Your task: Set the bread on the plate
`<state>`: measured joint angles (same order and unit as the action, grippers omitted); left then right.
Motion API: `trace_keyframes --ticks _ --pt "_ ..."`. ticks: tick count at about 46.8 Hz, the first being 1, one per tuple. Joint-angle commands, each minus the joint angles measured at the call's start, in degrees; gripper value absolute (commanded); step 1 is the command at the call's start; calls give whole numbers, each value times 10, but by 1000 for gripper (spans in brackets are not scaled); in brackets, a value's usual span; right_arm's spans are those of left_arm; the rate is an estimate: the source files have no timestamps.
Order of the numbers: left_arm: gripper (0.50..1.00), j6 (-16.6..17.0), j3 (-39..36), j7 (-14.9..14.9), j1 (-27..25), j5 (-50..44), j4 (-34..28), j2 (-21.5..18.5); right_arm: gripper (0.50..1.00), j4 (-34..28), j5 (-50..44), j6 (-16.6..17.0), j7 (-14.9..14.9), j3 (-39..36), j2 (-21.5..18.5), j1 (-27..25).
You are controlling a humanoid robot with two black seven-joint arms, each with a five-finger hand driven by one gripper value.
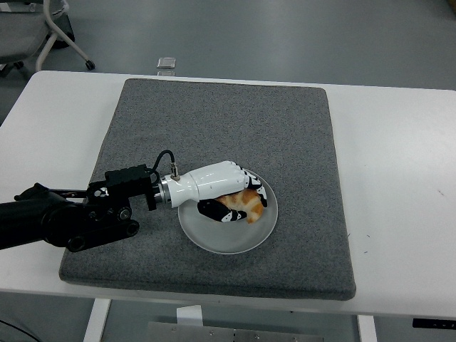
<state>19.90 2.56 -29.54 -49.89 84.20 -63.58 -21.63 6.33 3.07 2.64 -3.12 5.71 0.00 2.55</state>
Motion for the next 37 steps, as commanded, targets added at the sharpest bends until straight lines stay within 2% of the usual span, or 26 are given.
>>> trace_keyframes --ticks 1,2,4,6,11,30,32,34,37 --pt "500 2 2 0 4 -1 2 0 930 0 0 0 0 0 0 0" --pt "500 6 3 0 4 -2 2 0 930 0 0 0 0 0 0 0" --pt "548 16 5 0 5 -3 2 2 930 0 0 0 0 0 0 0" --pt "568 23 5 0 6 -8 2 3 930 0 0 0 0 0 0 0" --pt "621 25 4 0 6 -13 2 4 930 0 0 0 0 0 0 0" --pt "739 26 5 1 23 -15 -5 -1 930 0 0 0 0 1 0 0" --pt "790 27 5 1 23 -15 -7 -2 930 0 0 0 0 1 0 0" --pt "863 29 6 1 23 -18 -11 -3 930 0 0 0 0 1 0 0" --pt "896 29 6 1 23 -29 -19 -6 930 0 0 0 0 1 0 0"
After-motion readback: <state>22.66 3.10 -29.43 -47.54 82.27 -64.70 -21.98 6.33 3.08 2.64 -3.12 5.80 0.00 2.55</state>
